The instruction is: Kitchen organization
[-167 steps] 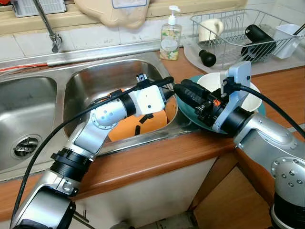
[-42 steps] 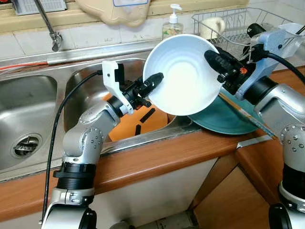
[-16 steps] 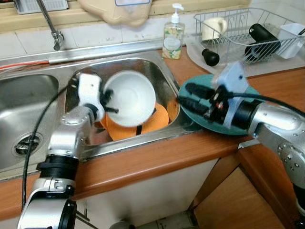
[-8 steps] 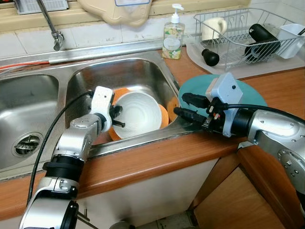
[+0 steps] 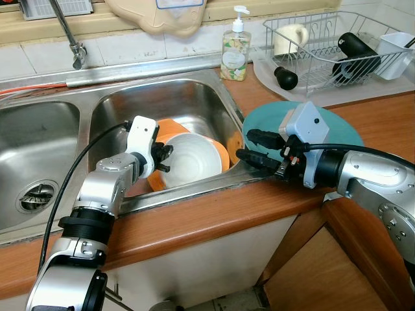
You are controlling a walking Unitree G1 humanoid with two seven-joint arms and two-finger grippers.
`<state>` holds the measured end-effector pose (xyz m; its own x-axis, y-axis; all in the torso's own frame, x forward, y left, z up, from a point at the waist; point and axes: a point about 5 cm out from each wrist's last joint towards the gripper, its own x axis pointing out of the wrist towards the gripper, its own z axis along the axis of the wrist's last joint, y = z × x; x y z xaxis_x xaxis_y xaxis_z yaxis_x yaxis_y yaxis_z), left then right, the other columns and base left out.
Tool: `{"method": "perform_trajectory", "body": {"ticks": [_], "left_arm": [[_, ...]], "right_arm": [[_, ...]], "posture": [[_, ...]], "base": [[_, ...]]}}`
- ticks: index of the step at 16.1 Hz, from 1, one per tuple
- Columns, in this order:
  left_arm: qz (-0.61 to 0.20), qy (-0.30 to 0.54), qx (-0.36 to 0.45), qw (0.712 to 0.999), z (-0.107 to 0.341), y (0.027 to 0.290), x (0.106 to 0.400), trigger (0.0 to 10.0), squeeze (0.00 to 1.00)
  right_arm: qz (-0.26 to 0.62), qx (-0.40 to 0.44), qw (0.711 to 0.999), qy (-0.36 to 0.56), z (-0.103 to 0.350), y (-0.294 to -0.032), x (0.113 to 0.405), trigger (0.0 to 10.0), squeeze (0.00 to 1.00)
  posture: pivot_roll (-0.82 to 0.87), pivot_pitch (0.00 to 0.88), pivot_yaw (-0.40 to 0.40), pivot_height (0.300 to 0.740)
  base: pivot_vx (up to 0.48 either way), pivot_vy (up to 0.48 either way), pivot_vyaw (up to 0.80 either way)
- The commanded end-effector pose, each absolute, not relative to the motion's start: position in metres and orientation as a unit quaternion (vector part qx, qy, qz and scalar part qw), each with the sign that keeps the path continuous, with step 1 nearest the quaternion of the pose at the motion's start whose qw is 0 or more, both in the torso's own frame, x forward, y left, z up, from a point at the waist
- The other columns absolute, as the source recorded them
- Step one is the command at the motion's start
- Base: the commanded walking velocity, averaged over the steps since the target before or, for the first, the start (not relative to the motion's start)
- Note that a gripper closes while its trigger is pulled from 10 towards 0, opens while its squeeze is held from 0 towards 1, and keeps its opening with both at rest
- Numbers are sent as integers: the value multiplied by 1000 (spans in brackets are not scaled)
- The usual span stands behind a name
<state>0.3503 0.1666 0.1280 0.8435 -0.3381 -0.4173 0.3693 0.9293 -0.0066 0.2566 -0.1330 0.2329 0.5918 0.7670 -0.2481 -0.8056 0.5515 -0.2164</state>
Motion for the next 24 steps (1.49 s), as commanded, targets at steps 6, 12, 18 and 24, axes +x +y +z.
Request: {"method": "perform_trajectory", "body": {"ticks": [6,12,18,24], "left_arm": [[-193,61,21,979,167,164,354,10000,1000],[-188,-33,-21,981,184,165,345,10000,1000],[-283,-10,19,959,182,145,322,10000,1000],[-388,-6,29,921,183,129,300,10000,933]], "right_arm": [[329,-123,935,53,238,-152,278,10000,1000],[234,-86,967,55,242,-178,290,10000,1000],[149,-147,975,76,245,-205,299,10000,1000],[116,-185,963,155,232,-221,301,10000,0]], "posture": [[-167,0,64,740],[-171,0,65,740],[-170,0,52,740],[-158,0,41,740]], "base": [[0,0,0],[0,0,0],[0,0,0],[0,0,0]]}}
